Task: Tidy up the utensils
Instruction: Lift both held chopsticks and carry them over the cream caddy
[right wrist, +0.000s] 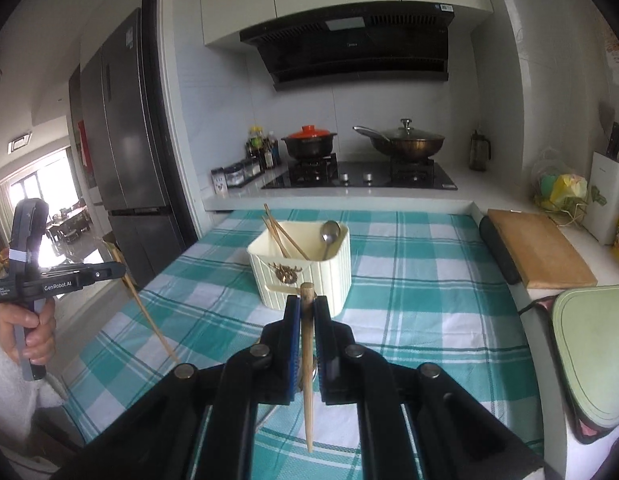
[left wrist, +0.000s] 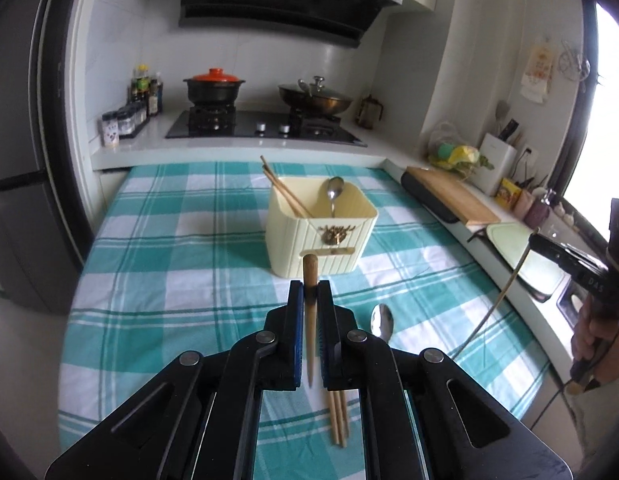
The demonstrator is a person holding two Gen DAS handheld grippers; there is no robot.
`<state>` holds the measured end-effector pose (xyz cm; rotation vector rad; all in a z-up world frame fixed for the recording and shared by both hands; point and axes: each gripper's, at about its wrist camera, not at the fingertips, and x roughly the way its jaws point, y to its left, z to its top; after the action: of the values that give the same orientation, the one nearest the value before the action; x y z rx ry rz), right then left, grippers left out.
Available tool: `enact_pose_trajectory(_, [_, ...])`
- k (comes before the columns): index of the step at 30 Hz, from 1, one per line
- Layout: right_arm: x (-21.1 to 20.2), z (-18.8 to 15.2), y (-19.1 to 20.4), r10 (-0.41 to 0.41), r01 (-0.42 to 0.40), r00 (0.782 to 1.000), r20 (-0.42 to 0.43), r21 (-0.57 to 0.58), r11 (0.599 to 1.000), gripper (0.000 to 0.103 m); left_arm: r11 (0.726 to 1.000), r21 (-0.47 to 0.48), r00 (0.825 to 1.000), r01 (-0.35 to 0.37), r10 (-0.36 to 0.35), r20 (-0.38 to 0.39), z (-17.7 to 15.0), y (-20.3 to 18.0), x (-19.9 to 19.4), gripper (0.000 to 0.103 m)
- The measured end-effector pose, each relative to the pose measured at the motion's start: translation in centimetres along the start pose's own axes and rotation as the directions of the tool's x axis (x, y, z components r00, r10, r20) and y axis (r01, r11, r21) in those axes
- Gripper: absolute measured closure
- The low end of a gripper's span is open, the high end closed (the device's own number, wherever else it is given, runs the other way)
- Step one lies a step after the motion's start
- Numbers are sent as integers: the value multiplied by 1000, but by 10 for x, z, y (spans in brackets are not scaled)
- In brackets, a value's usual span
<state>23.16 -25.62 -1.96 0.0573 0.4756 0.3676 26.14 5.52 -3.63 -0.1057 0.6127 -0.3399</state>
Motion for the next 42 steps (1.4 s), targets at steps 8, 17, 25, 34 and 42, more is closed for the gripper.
enact_pose_trajectory(8, [-6,22,9,-1,1,997,81,-1,1000,96,1000,17,997,23,-24,72,17,-13,-22,98])
enact_pose_trajectory(17, [2,47,7,4,-4,995,95,2,1000,96,999,3,993,46,-46,113,43,-8,-32,98])
enact_pose_trajectory(25, [22,95,-3,-5,4,990,144,1,1000,96,999,-26,976,44,-38,216,95,0,-43,99])
enact_pose_trajectory(34, [64,153,3,12,-7,950,313,-16,1000,96,996,-86,935,-25,54,351,151,1,-8,99])
enact_pose_trajectory(42, [148,162,10,32,-1,959,283,-110,994,96,982,-180,959,-52,100,267,166,14,81,99])
